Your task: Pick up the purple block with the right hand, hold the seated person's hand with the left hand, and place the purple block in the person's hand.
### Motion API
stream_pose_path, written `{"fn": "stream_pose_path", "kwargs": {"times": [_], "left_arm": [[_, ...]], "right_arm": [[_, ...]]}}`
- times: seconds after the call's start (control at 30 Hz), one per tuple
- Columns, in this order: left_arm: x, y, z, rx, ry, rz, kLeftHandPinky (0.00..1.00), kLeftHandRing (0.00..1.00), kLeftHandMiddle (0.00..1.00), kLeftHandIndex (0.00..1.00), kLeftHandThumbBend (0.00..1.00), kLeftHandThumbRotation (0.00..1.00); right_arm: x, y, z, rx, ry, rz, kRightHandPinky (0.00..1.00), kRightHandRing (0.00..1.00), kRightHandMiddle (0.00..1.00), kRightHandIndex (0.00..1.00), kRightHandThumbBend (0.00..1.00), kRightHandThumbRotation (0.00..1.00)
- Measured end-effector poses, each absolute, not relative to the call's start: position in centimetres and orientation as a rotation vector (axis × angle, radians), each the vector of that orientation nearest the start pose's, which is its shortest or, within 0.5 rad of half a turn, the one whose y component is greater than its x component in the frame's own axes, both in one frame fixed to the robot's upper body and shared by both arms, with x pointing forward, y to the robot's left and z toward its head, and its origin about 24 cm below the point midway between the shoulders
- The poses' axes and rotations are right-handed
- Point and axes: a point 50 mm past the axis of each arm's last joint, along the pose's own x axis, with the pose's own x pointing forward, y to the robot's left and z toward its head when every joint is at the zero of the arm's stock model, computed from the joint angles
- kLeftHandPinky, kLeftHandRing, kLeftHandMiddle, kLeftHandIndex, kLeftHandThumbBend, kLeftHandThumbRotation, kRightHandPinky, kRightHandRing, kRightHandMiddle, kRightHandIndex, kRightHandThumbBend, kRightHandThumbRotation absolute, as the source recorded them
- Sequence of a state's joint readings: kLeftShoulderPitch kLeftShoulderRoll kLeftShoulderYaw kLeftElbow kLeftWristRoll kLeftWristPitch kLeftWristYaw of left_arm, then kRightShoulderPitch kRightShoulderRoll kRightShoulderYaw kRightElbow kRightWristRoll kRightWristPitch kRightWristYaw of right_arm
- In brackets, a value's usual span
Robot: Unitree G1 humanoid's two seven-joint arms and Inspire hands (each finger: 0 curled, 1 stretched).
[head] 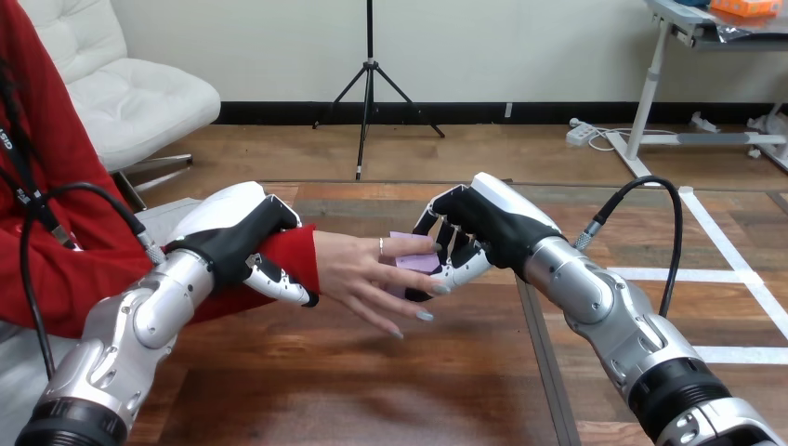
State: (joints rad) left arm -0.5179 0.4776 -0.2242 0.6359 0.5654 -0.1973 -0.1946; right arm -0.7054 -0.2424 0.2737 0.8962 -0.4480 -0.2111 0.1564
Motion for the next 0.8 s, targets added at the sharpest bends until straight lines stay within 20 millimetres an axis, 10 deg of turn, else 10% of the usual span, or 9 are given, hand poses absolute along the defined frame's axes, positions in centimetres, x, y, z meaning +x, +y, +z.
{"fn": "stream_pose_path", "kwargs": {"times": [0.43,0.8], "left_arm": [[33.97,19.98,5.89,1.123,0.069,-0.392,0.46,0.58,0.59,0.54,0.75,0.18],[34.01,19.87,5.91,1.121,0.066,-0.394,0.63,0.71,0.7,0.66,0.88,0.44]], "right_arm": [[36.15,-12.62,5.37,-0.866,0.035,0.479,0.41,0.47,0.51,0.55,0.73,0.02],[36.0,-12.88,5.45,-0.875,0.038,0.501,0.53,0.62,0.65,0.67,0.77,0.3]]}}
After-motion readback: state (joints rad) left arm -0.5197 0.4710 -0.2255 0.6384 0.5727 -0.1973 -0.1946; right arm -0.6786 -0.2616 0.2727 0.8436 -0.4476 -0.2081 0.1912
